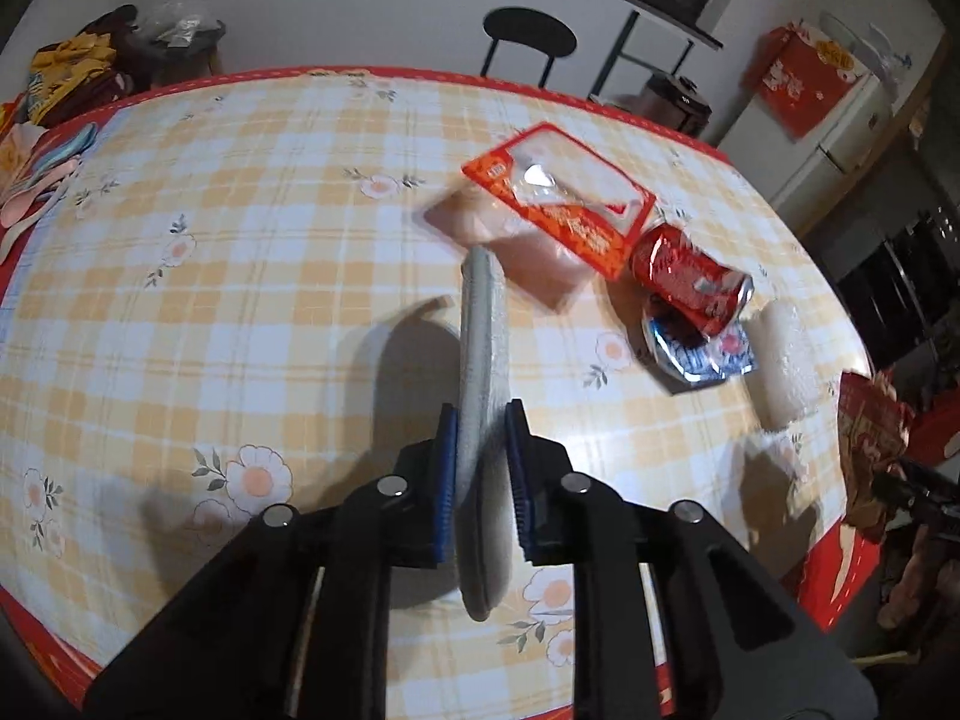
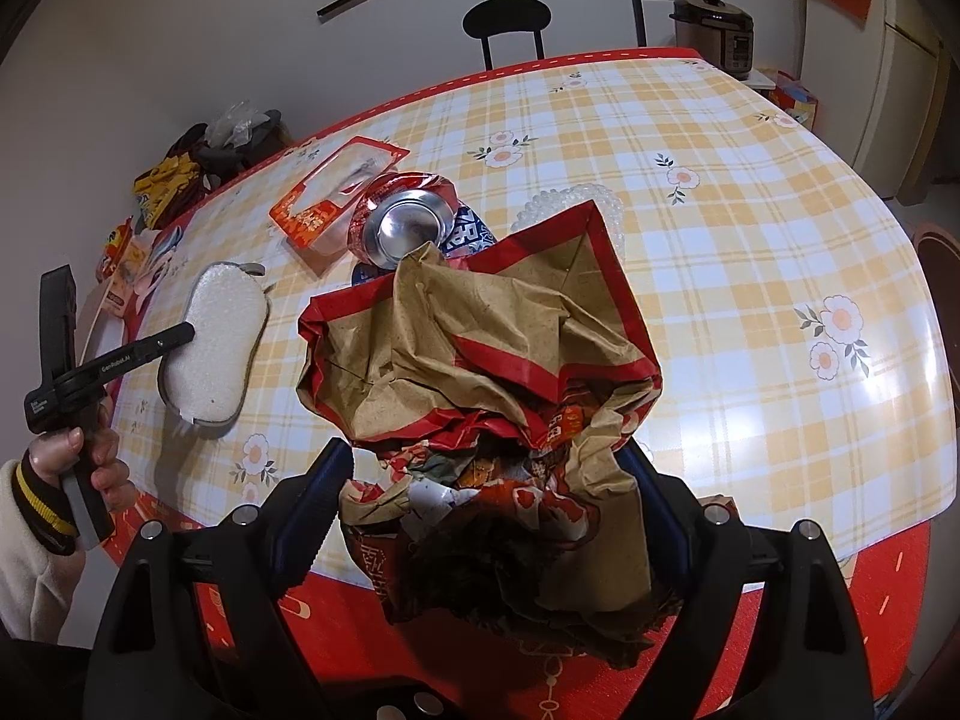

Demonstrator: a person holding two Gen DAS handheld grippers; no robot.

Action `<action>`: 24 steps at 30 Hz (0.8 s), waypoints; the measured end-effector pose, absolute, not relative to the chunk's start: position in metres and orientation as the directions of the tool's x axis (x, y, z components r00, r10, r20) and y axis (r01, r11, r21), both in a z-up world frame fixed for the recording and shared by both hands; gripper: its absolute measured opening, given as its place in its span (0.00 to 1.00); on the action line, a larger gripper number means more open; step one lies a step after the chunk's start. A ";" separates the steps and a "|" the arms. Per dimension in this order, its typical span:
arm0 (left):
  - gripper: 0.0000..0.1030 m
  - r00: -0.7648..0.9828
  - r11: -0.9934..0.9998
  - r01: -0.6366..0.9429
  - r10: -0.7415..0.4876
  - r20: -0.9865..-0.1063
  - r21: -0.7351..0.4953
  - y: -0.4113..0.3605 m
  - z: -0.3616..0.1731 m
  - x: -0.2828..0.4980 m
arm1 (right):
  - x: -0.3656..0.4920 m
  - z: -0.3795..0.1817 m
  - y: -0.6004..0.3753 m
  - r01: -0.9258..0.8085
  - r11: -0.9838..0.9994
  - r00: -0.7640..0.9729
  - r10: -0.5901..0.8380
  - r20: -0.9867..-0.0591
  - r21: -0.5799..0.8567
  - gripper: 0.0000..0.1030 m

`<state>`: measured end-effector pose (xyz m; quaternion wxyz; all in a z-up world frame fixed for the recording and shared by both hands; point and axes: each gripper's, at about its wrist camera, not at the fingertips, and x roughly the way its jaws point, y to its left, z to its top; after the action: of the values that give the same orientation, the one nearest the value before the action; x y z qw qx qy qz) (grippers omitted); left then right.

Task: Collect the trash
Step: 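Grasp the grey mesh sponge with the left tool while the right tool holds the paper bag, then carry the paper bag and sponge with both tools toward the brown bucket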

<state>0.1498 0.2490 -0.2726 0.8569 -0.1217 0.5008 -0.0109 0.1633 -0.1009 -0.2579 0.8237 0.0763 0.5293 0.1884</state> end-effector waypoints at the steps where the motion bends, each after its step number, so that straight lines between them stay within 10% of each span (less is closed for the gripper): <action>1: 0.23 0.499 0.970 -0.097 -0.146 -0.854 -0.222 0.248 -0.273 0.149 | 0.164 -0.258 -0.101 -0.230 0.917 0.368 0.391 -0.844 0.325 0.83; 24: 0.20 0.638 0.969 -0.021 -0.177 -0.749 -0.247 0.227 -0.211 0.126 | 0.162 -0.223 -0.104 -0.234 0.920 0.431 0.389 -0.814 0.315 0.83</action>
<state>0.1257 0.2271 -0.2110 0.8974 -0.1172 0.4233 -0.0434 0.1624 -0.1043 -0.2228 0.8424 0.0772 0.5002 0.1849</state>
